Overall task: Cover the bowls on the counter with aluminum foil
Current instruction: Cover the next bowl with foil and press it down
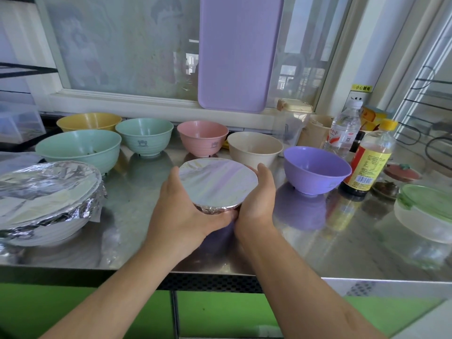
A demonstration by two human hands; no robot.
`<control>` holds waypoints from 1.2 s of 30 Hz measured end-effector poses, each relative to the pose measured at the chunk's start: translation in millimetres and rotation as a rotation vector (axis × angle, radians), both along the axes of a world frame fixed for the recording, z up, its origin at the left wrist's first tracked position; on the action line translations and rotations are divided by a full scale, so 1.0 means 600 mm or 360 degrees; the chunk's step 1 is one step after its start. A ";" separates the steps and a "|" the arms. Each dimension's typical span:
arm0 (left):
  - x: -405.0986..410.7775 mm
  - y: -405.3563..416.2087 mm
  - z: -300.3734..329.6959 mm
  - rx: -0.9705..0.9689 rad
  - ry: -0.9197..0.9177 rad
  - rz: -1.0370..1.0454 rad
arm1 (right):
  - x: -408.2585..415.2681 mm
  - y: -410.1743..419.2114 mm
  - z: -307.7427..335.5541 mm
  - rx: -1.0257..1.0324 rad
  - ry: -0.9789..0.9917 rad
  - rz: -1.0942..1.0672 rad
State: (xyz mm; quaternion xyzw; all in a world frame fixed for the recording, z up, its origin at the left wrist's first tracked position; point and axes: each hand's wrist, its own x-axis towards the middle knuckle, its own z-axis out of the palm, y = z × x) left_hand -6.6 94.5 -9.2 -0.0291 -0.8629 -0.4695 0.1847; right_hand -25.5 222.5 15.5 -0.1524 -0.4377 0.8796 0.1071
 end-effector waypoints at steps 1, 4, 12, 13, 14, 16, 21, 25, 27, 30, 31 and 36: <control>0.003 0.000 0.001 0.0000 -0.0014 -0.0006 | 0.002 -0.001 -0.002 -0.0024 -0.0014 0.0013; 0.011 -0.002 0.004 0.0031 -0.0062 -0.0040 | 0.015 -0.008 -0.004 -0.0063 -0.0016 0.0046; 0.014 -0.056 0.024 0.0135 -0.0197 -0.0289 | 0.050 0.070 0.019 0.0781 0.0170 0.0185; 0.014 -0.061 0.026 0.0109 -0.0188 -0.0295 | 0.054 0.085 0.017 0.0991 0.0195 0.0201; 0.016 -0.063 0.029 0.0068 -0.0161 -0.0298 | 0.059 0.096 0.015 0.1165 0.0238 0.0249; 0.025 -0.061 0.034 -0.0027 -0.0081 -0.0308 | 0.066 0.110 0.008 0.1438 0.0350 0.0320; 0.045 -0.050 0.032 -0.0318 0.0301 -0.0290 | 0.084 0.127 -0.009 0.2223 0.0937 0.0000; 0.065 -0.027 0.032 -0.0438 0.0673 -0.0367 | 0.091 0.109 -0.022 0.2299 0.1202 -0.0114; 0.069 -0.019 0.025 -0.0505 0.0816 -0.0378 | 0.090 0.103 -0.029 0.2278 0.1213 -0.0194; 0.067 -0.018 0.016 -0.0513 0.0919 -0.0343 | 0.089 0.105 -0.029 0.2231 0.1248 -0.0232; 0.067 -0.019 0.016 -0.0507 0.0934 -0.0339 | 0.088 0.108 -0.028 0.2233 0.1270 -0.0235; 0.060 -0.026 0.018 -0.0486 0.0972 -0.0370 | 0.075 0.128 -0.024 0.2283 0.1279 -0.0232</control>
